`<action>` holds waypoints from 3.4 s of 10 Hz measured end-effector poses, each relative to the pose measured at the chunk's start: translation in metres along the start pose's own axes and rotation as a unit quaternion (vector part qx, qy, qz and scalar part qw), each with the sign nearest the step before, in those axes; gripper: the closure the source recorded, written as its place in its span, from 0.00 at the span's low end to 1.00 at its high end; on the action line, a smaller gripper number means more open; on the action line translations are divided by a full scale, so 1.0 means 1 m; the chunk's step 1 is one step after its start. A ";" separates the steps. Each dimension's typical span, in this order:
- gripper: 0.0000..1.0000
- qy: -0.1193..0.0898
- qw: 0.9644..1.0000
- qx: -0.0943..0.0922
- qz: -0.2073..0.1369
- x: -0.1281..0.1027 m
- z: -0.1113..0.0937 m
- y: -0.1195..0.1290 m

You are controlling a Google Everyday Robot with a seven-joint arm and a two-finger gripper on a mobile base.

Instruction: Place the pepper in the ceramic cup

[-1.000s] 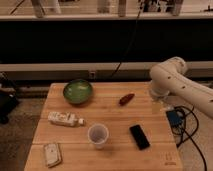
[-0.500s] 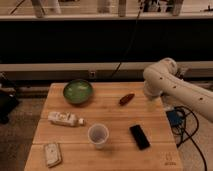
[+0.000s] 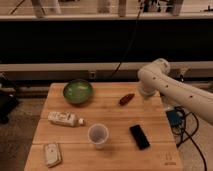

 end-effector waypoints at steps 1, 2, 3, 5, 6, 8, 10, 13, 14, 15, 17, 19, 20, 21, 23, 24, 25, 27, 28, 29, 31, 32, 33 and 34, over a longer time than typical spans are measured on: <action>0.20 -0.001 1.000 -0.001 -0.004 -0.001 0.003 -0.002; 0.20 -0.002 1.000 -0.001 -0.007 -0.003 0.006 -0.005; 0.20 -0.004 1.000 -0.002 -0.013 -0.005 0.011 -0.009; 0.20 -0.007 1.000 -0.008 -0.026 -0.011 0.022 -0.017; 0.20 -0.010 0.999 -0.010 -0.033 -0.016 0.027 -0.022; 0.20 -0.013 0.999 -0.019 -0.044 -0.015 0.036 -0.024; 0.20 -0.021 0.998 -0.025 -0.061 -0.022 0.048 -0.034; 0.20 -0.028 0.996 -0.039 -0.080 -0.029 0.062 -0.039; 0.20 -0.030 0.995 -0.047 -0.087 -0.030 0.071 -0.042; 0.20 -0.033 0.994 -0.051 -0.094 -0.034 0.079 -0.045; 0.20 -0.036 0.992 -0.059 -0.104 -0.038 0.086 -0.050; 0.20 -0.041 0.990 -0.073 -0.112 -0.040 0.093 -0.050; 0.20 -0.045 0.989 -0.076 -0.118 -0.044 0.098 -0.052; 0.20 -0.047 0.988 -0.079 -0.122 -0.045 0.104 -0.051; 0.20 -0.050 0.987 -0.084 -0.128 -0.045 0.110 -0.050; 0.20 -0.052 0.986 -0.086 -0.131 -0.048 0.113 -0.049; 0.20 -0.054 0.986 -0.087 -0.132 -0.050 0.114 -0.048; 0.20 -0.058 0.985 -0.092 -0.132 -0.049 0.118 -0.045; 0.20 -0.058 0.985 -0.093 -0.135 -0.051 0.119 -0.044; 0.20 -0.059 0.985 -0.093 -0.136 -0.052 0.120 -0.045; 0.20 -0.060 0.984 -0.096 -0.140 -0.055 0.121 -0.044; 0.20 -0.060 0.983 -0.097 -0.141 -0.055 0.123 -0.043; 0.20 -0.060 0.983 -0.097 -0.142 -0.056 0.124 -0.042; 0.20 -0.060 0.983 -0.097 -0.143 -0.057 0.124 -0.043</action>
